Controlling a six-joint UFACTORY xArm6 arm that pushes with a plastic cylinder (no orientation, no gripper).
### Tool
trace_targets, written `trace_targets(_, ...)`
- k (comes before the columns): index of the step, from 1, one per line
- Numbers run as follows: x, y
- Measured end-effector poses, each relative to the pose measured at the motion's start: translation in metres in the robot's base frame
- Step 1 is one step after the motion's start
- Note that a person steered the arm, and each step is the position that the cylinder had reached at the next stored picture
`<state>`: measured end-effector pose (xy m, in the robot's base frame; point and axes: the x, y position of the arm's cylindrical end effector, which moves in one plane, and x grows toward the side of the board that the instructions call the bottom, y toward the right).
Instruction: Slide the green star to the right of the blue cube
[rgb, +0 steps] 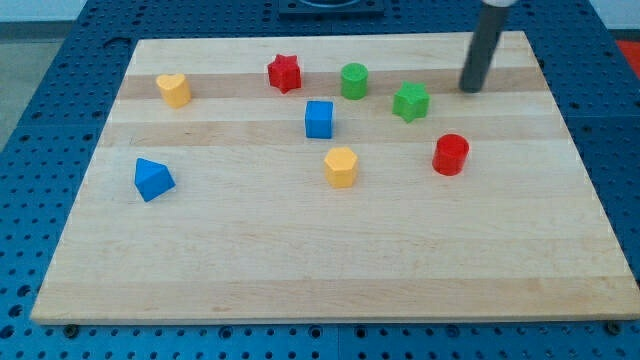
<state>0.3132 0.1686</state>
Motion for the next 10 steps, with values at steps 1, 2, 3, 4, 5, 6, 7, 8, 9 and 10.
trace_targets(1, 0.021, -0.033)
trace_targets(2, 0.038, -0.068)
trace_targets(3, 0.038, -0.089)
trace_targets(4, 0.035, -0.076)
trace_targets(5, 0.017, -0.071)
trace_targets(6, 0.016, -0.08)
trace_targets(7, 0.032, -0.095)
trace_targets(8, 0.037, -0.112)
trace_targets(9, 0.037, -0.1)
trace_targets(10, 0.037, -0.017)
